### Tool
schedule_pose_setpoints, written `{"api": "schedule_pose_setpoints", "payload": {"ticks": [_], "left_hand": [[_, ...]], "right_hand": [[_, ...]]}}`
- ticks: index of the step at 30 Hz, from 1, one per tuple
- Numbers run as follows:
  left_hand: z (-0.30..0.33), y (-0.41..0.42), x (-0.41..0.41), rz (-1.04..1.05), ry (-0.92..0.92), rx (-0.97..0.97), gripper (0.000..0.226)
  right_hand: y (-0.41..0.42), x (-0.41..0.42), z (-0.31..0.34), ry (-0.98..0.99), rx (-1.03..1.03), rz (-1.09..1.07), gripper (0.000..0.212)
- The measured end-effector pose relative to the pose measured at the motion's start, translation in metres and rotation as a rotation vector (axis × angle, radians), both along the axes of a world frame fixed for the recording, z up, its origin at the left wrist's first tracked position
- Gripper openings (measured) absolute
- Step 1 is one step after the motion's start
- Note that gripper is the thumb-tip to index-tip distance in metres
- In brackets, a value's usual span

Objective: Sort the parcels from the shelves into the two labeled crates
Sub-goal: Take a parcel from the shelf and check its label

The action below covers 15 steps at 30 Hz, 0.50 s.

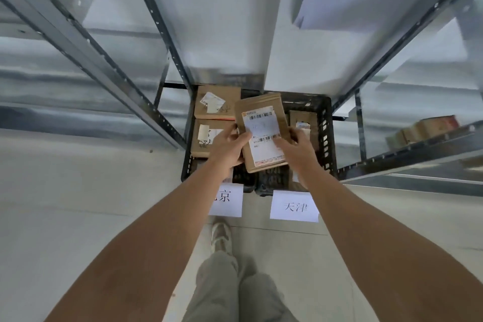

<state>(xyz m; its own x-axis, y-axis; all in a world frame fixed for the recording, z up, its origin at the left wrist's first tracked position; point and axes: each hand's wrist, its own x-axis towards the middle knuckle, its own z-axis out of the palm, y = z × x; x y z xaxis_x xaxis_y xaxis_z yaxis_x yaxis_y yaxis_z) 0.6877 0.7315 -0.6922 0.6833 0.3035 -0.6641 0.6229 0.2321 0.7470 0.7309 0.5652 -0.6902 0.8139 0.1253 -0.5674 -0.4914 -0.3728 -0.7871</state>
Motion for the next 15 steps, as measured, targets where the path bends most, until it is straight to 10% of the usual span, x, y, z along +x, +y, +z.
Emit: {"api": "schedule_pose_setpoints", "payload": {"ticks": [15], "left_hand": [[-0.268,0.045,0.026,0.030,-0.159,-0.217,0.063]], "right_hand": [[0.024,0.032,-0.286,-0.073,0.356,-0.173,0.061]]}}
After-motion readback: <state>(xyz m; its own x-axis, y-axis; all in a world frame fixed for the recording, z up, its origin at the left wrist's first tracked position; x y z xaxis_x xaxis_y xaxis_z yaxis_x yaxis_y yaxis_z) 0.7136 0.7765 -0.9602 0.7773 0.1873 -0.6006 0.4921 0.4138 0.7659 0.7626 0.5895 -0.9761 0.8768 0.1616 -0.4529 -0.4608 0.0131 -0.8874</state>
